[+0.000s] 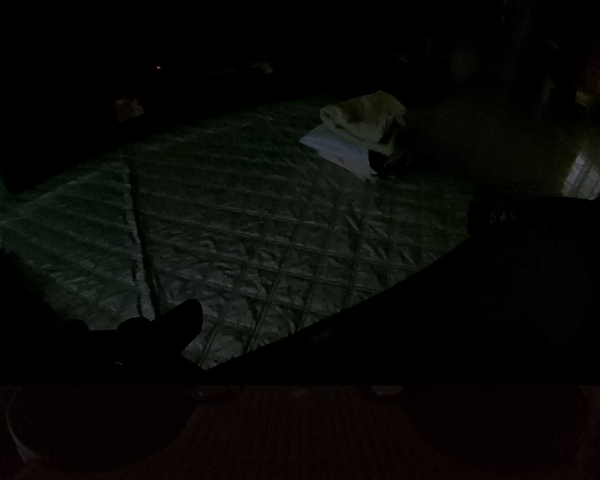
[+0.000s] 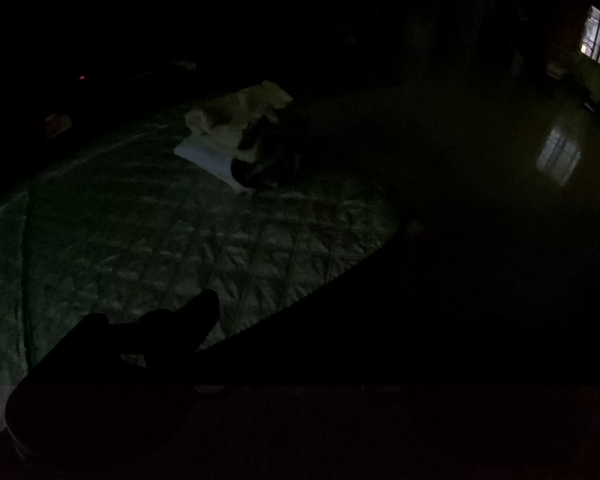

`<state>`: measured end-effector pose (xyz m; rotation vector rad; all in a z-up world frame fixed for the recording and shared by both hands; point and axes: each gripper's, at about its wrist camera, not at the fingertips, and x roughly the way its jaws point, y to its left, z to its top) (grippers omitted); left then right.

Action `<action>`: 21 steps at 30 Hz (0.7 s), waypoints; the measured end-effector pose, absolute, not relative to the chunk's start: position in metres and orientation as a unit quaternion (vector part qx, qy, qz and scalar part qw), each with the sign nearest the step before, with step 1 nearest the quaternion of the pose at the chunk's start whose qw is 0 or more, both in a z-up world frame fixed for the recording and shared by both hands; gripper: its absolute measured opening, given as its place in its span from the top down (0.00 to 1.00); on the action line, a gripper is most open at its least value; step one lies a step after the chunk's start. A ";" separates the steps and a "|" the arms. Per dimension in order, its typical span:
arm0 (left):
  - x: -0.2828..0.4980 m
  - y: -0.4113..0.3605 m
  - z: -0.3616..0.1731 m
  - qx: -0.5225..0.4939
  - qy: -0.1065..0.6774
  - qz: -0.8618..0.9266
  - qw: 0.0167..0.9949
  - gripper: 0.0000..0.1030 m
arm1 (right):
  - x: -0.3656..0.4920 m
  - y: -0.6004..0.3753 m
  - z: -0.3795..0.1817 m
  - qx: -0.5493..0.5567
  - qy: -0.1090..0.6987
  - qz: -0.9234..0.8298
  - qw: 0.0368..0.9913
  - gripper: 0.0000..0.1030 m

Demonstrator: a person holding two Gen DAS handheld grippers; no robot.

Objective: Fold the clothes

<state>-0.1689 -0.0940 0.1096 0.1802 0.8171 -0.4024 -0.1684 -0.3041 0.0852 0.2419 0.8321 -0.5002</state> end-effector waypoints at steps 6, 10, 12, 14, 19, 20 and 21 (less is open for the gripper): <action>-0.185 -0.081 0.125 0.072 0.384 -0.181 0.903 0.01 | -0.185 -0.294 0.097 0.111 0.387 -0.225 0.887 0.12; -0.193 -0.077 0.135 0.068 0.376 -0.181 0.906 0.01 | -0.195 -0.285 0.103 0.099 0.381 -0.217 0.893 0.08; -0.199 -0.079 0.138 0.070 0.372 -0.188 0.906 0.01 | -0.201 -0.281 0.105 0.091 0.378 -0.214 0.896 0.06; -0.205 -0.081 0.141 0.074 0.369 -0.196 0.905 0.01 | -0.206 -0.277 0.107 0.085 0.376 -0.211 0.898 0.04; -0.226 -0.090 0.147 0.095 0.359 -0.209 0.905 0.01 | -0.221 -0.274 0.114 0.089 0.368 -0.213 0.901 0.02; -0.230 -0.090 0.149 0.096 0.358 -0.209 0.905 0.01 | -0.224 -0.274 0.116 0.089 0.366 -0.214 0.901 0.01; -0.233 -0.090 0.150 0.096 0.357 -0.209 0.905 0.01 | -0.228 -0.273 0.117 0.086 0.364 -0.216 0.902 0.01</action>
